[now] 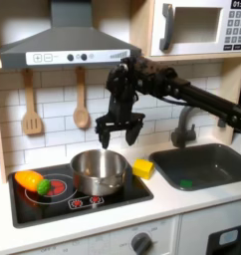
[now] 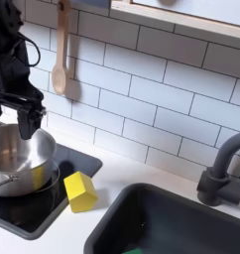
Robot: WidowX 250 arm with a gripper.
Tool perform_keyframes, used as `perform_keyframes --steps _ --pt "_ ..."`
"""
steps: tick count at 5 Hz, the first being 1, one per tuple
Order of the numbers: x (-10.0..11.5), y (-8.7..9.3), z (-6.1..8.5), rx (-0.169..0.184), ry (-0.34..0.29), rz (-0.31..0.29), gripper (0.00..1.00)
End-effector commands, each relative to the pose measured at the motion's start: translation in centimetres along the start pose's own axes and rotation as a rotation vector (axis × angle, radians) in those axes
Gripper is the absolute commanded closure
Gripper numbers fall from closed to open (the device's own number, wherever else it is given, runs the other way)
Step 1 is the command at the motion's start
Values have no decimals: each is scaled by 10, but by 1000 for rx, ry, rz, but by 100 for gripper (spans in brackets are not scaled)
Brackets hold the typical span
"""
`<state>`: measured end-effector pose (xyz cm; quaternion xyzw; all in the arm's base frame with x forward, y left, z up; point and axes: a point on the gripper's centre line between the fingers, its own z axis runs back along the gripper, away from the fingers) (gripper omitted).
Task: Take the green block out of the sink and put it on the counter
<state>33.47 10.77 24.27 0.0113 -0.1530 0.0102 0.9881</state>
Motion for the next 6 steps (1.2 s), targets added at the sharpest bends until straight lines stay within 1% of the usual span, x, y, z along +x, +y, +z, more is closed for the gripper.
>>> perform_keyframes --steps 1,3,4,6 --pt "2 8 -16 -14 32 26 0" --pt "4 11 -33 -32 37 33 0" --pt "8 11 -36 -37 31 20 0" --pt "5 11 -51 -38 50 13 0"
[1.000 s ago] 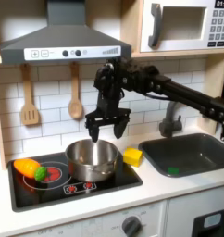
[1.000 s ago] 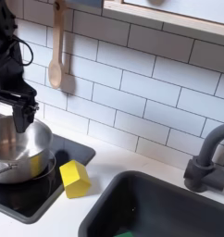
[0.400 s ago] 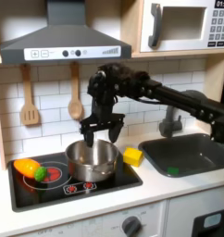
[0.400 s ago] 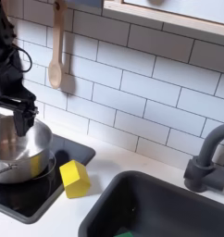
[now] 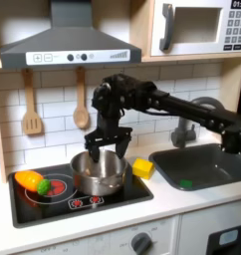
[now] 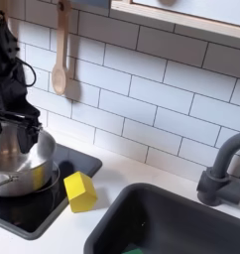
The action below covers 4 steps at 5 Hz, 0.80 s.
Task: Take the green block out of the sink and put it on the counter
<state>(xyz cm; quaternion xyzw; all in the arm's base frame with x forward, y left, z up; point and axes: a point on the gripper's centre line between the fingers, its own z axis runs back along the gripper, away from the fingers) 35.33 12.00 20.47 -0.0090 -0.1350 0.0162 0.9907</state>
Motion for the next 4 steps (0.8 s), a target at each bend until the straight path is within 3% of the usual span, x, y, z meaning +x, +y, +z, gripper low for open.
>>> perform_keyframes --steps 1,3,4 --pt "-2 4 -18 8 22 6 0" --pt "-7 2 -39 8 56 -17 0" --pt "-10 6 -42 9 65 -8 0"
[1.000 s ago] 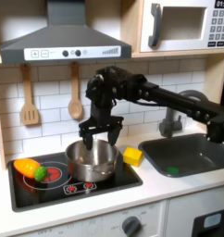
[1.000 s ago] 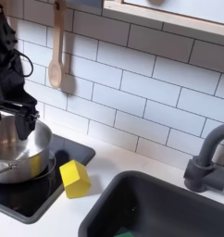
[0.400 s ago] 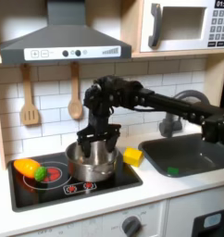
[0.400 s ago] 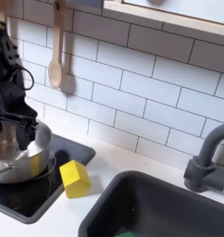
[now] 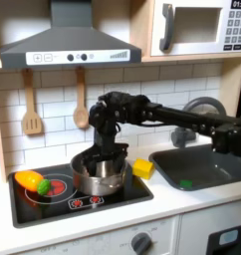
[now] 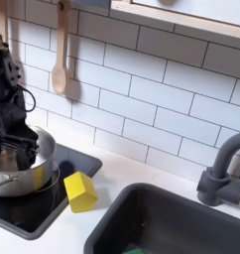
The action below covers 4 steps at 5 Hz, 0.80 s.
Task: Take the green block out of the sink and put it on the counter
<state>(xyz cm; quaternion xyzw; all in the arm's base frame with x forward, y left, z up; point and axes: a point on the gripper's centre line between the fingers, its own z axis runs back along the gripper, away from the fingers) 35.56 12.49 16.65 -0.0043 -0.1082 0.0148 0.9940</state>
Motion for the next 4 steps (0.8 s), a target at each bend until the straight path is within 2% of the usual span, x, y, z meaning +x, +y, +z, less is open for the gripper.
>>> perform_keyframes --steps 1,4 --pt "-2 5 -4 1 11 4 0" --pt "4 24 -3 13 9 63 0"
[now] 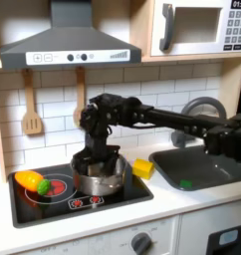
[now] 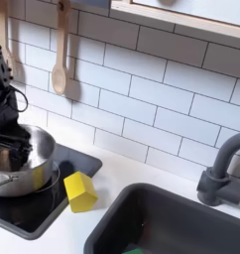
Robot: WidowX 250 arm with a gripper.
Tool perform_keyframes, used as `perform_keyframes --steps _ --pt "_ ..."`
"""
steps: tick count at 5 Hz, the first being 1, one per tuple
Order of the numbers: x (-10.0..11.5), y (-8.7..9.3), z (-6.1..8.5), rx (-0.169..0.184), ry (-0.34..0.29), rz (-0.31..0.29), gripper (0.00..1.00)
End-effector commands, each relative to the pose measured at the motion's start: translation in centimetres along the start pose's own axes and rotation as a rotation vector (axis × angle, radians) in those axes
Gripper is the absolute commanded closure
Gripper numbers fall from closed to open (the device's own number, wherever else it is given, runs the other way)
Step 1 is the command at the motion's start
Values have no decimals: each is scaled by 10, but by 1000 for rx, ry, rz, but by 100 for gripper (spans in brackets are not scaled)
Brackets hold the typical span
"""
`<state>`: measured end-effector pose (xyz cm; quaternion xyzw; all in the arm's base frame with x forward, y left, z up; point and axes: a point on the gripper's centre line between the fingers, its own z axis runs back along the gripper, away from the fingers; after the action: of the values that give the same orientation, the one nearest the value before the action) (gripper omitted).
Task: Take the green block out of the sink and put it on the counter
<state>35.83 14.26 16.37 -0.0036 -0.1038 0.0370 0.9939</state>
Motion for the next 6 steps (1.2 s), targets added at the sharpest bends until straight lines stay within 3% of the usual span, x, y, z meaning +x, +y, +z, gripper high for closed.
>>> perform_keyframes --steps 1,6 --pt "3 5 -2 7 3 13 0" --pt "14 25 -1 32 -10 53 0"
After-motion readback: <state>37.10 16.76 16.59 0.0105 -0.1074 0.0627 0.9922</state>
